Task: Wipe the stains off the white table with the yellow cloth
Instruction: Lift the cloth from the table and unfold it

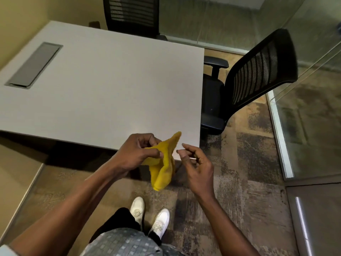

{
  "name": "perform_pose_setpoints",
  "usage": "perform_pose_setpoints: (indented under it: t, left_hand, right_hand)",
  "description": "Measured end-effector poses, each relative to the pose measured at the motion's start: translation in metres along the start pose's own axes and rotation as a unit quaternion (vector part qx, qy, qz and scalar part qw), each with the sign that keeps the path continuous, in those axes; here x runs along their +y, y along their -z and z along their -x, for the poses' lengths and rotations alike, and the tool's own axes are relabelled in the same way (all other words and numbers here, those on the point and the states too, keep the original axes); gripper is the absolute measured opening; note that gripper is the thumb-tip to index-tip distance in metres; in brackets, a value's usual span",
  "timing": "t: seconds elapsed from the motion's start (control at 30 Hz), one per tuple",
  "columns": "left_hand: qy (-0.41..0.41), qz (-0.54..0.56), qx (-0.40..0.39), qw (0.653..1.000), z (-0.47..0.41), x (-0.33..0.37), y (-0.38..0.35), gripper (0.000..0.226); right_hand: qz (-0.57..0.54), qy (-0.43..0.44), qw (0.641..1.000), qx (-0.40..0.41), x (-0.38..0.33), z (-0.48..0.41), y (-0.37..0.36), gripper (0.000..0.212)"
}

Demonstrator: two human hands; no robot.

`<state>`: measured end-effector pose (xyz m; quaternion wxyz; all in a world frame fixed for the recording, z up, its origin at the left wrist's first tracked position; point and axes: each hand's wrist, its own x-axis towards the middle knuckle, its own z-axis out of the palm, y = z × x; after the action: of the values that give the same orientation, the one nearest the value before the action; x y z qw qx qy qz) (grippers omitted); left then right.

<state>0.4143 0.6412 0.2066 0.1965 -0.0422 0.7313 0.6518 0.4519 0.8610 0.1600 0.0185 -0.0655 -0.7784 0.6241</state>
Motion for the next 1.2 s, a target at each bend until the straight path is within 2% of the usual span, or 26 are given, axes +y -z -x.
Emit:
perform_pose_setpoints:
  t: [0.1, 0.2, 0.27, 0.33, 0.43, 0.63, 0.9, 1.2]
  left_hand:
    - [-0.021, 0.013, -0.003, 1.000, 0.005, 0.015, 0.020, 0.022]
    - [-0.033, 0.012, -0.008, 0.999, 0.010, 0.028, 0.046, 0.021]
    - [-0.044, 0.000, -0.009, 0.999, 0.013, 0.034, 0.064, 0.017]
    - [-0.049, -0.018, -0.003, 0.999, 0.015, 0.037, 0.084, 0.017]
    - [-0.047, -0.099, 0.025, 0.994, 0.016, 0.037, 0.125, 0.018]
    - [-0.054, -0.259, 0.082, 0.961, 0.015, 0.026, 0.216, 0.014]
    - [-0.100, -0.332, 0.152, 0.926, 0.003, 0.021, 0.319, 0.012]
    - [-0.098, -0.308, 0.243, 0.915, -0.014, 0.019, 0.398, 0.014]
  right_hand:
    - [-0.013, -0.006, 1.000, -0.025, -0.010, -0.022, -0.006, 0.046]
    - [-0.012, 0.025, 0.995, -0.091, -0.026, -0.042, -0.016, 0.055]
    - [-0.009, 0.051, 0.990, -0.130, -0.039, -0.052, -0.029, 0.052]
    - [0.003, 0.062, 0.988, -0.140, -0.051, -0.062, -0.044, 0.040]
    - [0.005, 0.063, 0.991, -0.121, -0.064, -0.076, -0.070, 0.027]
    - [0.041, 0.060, 0.993, -0.096, -0.094, -0.099, -0.128, 0.027]
    - [0.089, 0.068, 0.993, -0.038, -0.127, -0.117, -0.221, 0.018]
    - [0.111, 0.052, 0.992, -0.016, -0.146, -0.131, -0.295, 0.013]
